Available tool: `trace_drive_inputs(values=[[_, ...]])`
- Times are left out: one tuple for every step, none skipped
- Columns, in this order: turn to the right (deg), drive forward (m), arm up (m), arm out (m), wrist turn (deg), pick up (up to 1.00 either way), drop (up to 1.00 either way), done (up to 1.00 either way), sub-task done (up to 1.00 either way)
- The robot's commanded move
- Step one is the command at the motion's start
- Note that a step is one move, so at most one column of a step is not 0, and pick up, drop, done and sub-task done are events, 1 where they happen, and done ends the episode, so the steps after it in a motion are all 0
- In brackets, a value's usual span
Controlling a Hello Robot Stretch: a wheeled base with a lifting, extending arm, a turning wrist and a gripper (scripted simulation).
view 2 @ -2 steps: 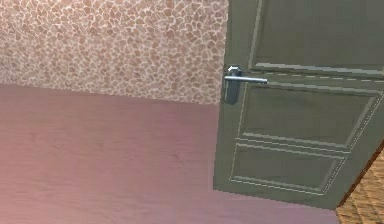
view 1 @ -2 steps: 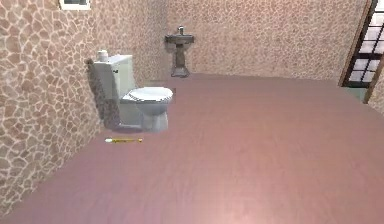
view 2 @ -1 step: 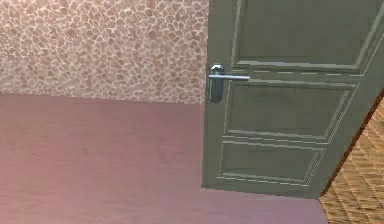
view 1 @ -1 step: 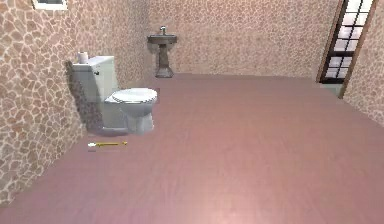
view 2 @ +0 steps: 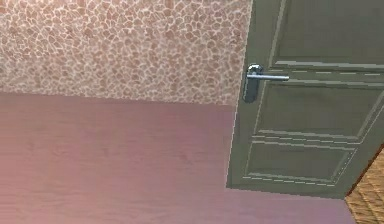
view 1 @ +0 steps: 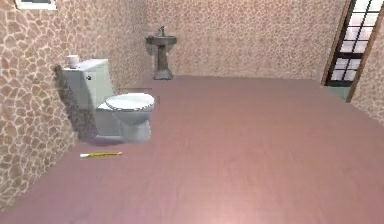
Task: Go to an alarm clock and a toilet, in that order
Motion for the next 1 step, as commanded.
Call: trace_drive_inputs(values=[[0.0, 1.0, 0.0, 0.0, 0.0, 0.0, 0.0, 0.0, 0.0]])
